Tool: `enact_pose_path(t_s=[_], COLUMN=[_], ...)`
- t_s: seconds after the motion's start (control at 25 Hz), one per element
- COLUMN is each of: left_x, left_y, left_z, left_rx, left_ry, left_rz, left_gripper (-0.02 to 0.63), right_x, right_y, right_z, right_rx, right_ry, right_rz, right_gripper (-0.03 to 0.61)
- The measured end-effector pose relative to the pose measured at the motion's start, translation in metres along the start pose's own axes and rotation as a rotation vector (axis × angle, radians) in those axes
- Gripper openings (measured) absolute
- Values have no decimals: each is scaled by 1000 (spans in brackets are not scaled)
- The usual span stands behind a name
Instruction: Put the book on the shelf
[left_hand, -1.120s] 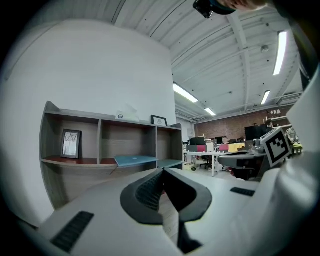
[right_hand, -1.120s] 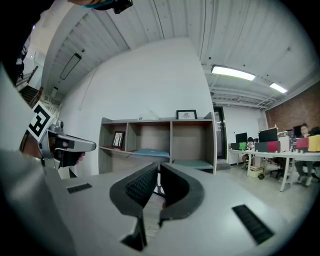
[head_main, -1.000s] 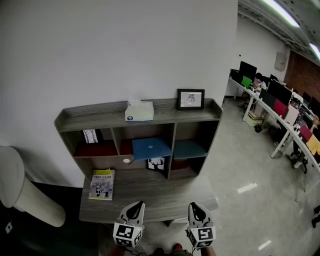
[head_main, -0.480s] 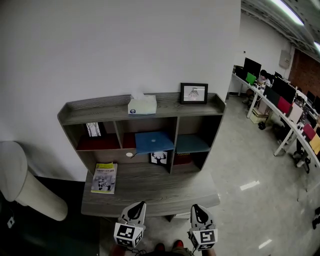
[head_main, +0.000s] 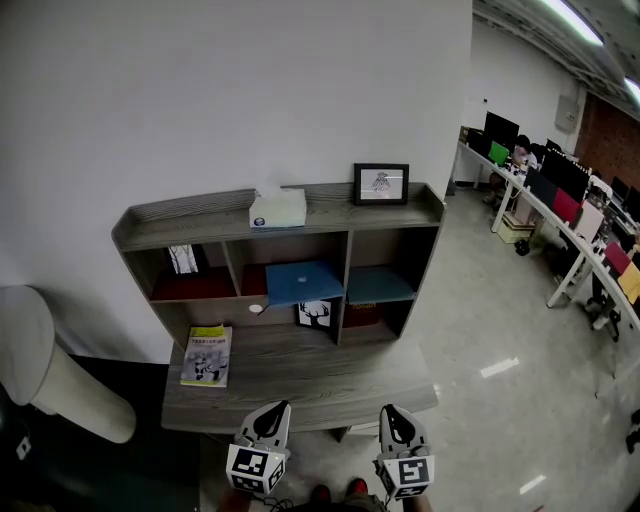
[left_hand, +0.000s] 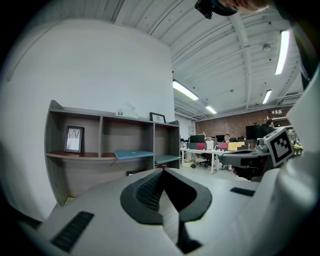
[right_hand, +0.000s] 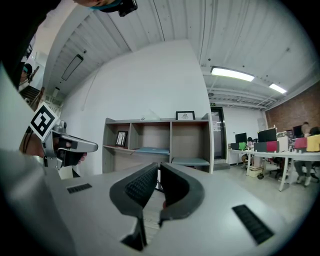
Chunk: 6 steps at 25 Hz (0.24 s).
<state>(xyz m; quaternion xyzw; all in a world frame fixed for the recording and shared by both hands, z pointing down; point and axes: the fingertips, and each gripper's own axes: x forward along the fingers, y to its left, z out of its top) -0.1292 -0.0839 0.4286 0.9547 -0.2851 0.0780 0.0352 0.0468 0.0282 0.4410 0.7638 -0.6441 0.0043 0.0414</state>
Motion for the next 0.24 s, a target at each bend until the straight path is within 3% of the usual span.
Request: enact_pose_path(t_s=[0.24], left_x=[0], left_y=[-4], left_z=[2], left_rx=[3], left_ry=[-2], left_rz=[0], left_gripper=[6], right_x=[-2], right_y=[0], right_z=[1], right_rx=[-1], right_ry=[2], right_rz=[8], right_gripper=[41])
